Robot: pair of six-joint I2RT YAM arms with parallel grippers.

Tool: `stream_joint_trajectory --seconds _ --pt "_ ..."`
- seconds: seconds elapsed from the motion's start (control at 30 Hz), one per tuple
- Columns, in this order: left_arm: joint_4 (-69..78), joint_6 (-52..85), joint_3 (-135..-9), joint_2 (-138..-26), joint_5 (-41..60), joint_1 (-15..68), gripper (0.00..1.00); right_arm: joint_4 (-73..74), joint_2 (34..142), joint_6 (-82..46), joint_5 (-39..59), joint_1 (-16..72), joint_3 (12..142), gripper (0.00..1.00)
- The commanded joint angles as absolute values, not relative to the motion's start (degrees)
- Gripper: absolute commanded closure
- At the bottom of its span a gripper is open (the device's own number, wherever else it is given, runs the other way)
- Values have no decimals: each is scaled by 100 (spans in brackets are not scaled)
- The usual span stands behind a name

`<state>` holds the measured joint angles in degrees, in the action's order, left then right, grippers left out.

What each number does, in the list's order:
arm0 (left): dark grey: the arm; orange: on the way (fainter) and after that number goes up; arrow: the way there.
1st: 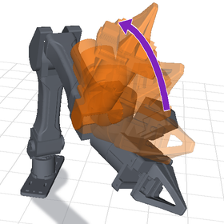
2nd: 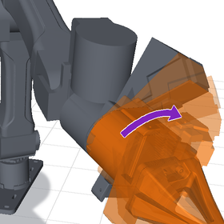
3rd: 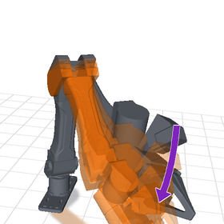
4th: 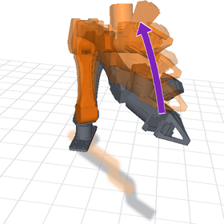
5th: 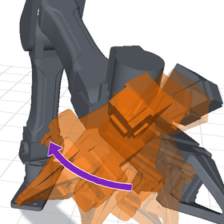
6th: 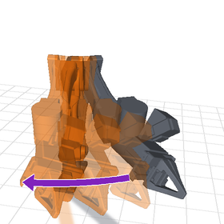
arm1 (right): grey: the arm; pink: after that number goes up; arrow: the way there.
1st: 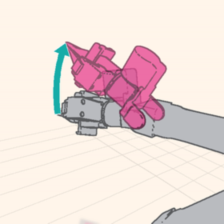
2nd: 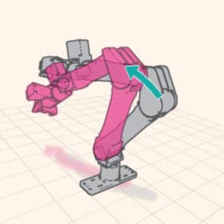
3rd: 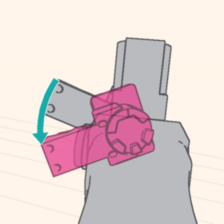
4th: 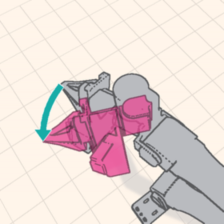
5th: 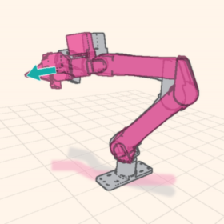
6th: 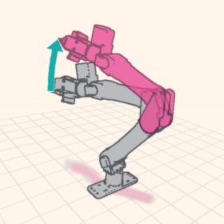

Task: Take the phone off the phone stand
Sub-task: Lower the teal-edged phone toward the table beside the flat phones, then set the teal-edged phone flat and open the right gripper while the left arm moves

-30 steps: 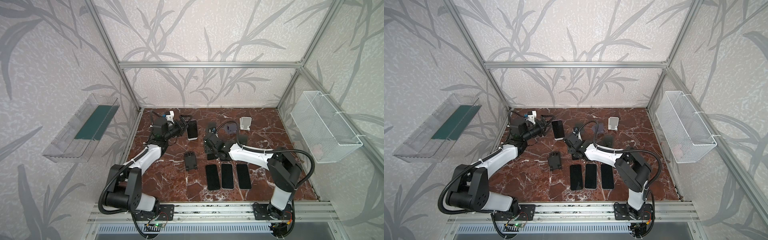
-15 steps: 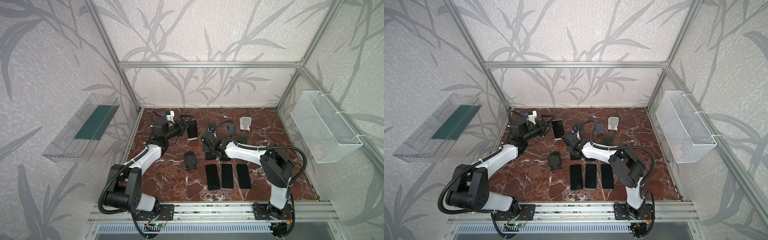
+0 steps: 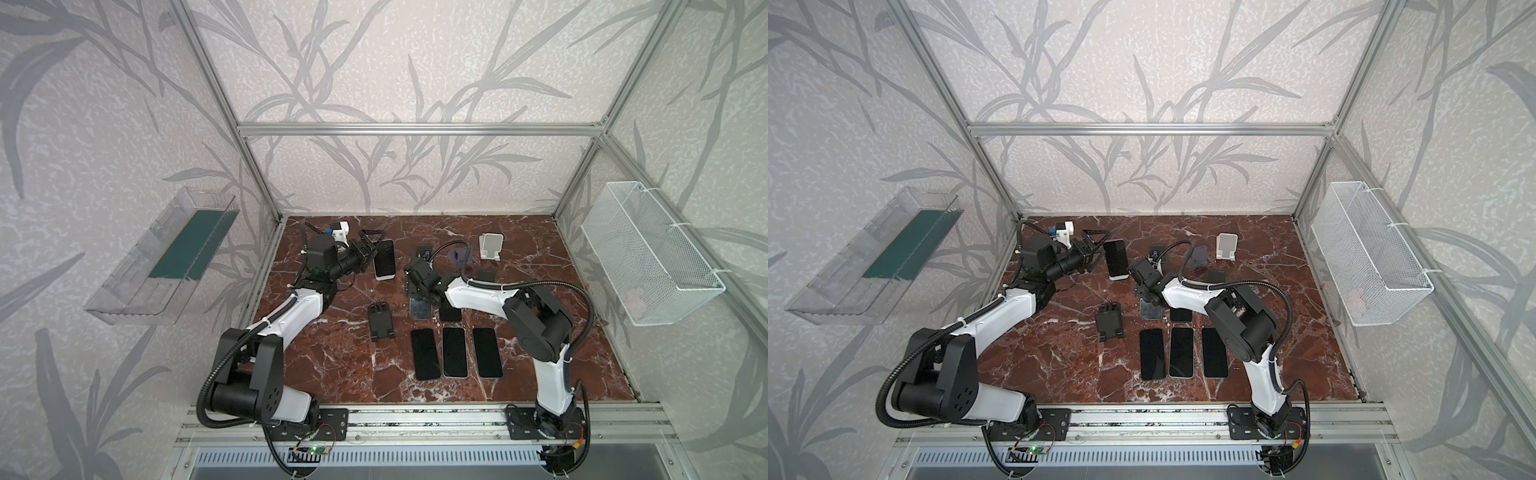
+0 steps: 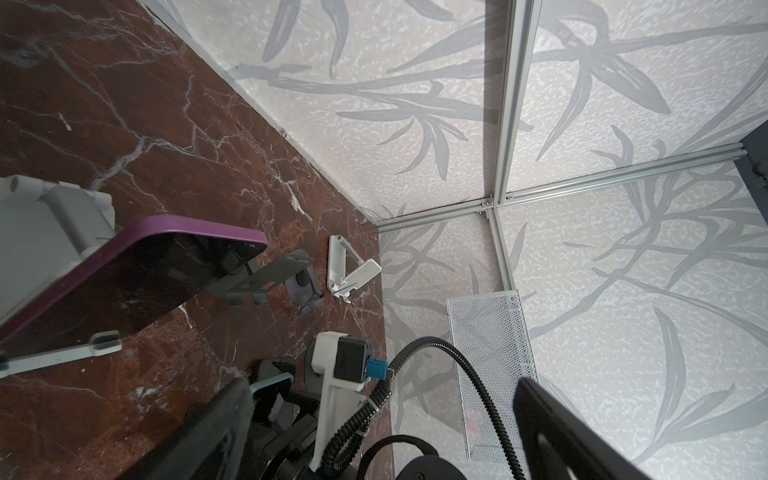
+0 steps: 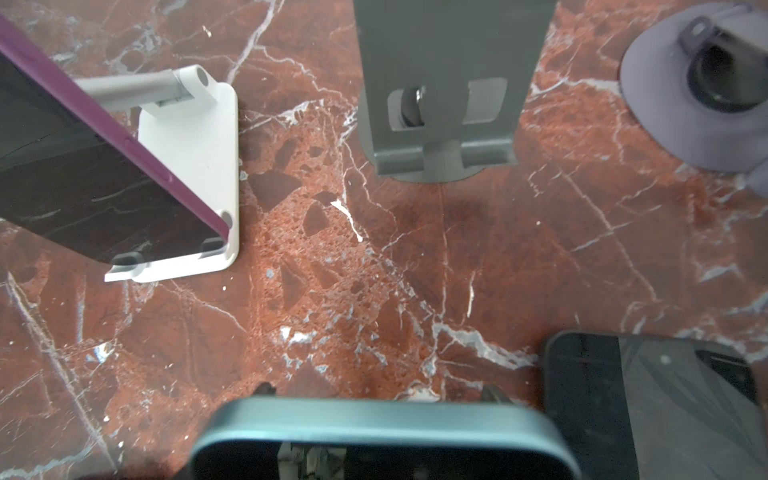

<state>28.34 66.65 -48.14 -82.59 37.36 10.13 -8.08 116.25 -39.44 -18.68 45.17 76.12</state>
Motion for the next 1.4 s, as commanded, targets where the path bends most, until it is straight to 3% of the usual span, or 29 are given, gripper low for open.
stream_joint_trajectory --seconds 0.0,0.7,0.97,1.37 --pt "3024 6732 -4764 -8222 3783 1055 2 -905 11881 -4061 -1639 4535 7435 31" --pt "3197 6847 -4660 -8231 3702 1063 3 -878 12131 -4168 -1301 4463 7270 30" --pt "3199 6864 -4637 -8220 3653 1063 3 -1178 12164 -4212 -1845 4465 7328 27" --pt "3199 6855 -4614 -8218 3592 1066 4 -1148 12261 -4263 -1828 4465 7364 22"
